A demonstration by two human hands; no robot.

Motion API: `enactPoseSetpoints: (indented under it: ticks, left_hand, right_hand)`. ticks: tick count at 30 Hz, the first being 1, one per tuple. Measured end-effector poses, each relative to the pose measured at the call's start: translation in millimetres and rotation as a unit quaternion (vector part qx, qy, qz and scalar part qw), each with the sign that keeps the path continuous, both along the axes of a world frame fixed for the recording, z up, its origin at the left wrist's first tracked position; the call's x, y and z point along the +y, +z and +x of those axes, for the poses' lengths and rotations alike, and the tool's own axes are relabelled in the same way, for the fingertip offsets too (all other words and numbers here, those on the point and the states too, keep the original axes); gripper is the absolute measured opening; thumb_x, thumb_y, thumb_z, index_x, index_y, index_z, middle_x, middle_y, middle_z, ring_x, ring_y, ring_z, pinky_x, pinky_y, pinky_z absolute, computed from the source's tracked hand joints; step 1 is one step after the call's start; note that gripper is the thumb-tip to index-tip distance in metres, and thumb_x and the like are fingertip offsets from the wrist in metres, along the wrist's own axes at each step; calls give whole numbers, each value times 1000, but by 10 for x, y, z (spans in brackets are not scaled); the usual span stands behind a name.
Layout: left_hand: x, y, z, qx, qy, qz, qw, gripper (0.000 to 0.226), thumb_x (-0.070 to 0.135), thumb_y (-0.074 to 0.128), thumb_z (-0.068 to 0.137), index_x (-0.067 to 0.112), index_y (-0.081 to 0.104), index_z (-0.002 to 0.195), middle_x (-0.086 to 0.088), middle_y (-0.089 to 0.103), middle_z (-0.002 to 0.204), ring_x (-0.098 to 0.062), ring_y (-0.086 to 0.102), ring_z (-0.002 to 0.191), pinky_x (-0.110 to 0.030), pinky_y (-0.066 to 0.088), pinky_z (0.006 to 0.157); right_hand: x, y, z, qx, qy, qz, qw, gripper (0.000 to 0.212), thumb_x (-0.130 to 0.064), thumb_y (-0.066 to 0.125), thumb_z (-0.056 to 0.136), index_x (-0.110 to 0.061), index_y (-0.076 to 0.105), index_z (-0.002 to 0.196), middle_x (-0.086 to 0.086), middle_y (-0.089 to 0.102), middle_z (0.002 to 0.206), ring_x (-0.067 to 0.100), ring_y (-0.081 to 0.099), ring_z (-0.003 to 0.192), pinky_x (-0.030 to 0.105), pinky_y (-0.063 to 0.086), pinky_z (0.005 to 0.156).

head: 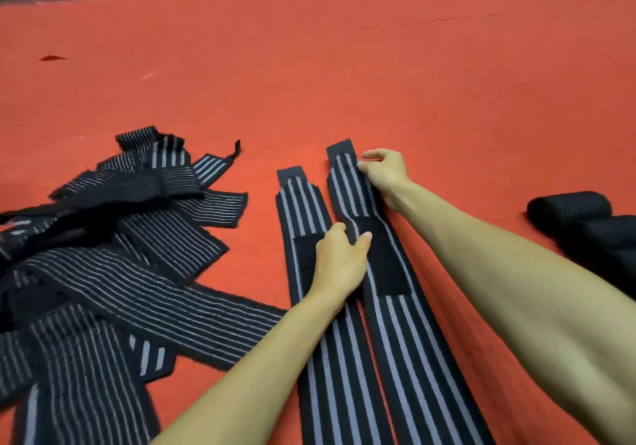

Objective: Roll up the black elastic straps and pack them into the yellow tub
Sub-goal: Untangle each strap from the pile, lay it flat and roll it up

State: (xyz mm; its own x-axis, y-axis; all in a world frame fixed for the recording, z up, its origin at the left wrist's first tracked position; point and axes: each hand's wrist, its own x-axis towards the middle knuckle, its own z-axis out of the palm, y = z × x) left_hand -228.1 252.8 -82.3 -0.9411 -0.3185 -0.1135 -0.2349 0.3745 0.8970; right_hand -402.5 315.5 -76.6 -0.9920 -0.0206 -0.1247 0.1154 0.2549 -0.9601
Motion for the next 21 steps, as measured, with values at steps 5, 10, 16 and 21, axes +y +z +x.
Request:
enactPoseSetpoints:
  ticks: [5,10,16,21]
  left_hand:
    - [-141,110,421,47,-18,0,999,42,19,53,96,19,46,138,4,58,105,-9,59,90,-14,44,78]
    - [-398,63,1138,71,2,-159,985,26,11,58,92,14,57,118,1,47,103,-19,49,108,-24,38,92]
    - [-454,88,1733,-30,-1,-228,973,27,29,59,92,13,47,111,-9,66,97,-31,59,101,-37,42,83]
    - [-329,216,1884,-132,-34,-178,975,47,37,72,83,9,46,110,-13,70,101,-23,67,87,-32,49,74]
  right_hand:
    - [294,-9,367,4,25,55,998,37,-9,69,81,-15,63,117,5,66,112,24,63,109,42,50,98]
    - [799,53,1100,-22,62,123,990,19,-5,69,82,-13,61,97,10,66,92,24,65,75,40,56,78]
    - [1231,337,1996,-114,181,179,960,15,-4,61,92,-2,58,78,12,56,66,20,56,52,32,55,58]
    - [1442,465,2487,-188,241,243,920,27,-15,75,84,6,59,93,16,61,82,23,62,47,31,56,50]
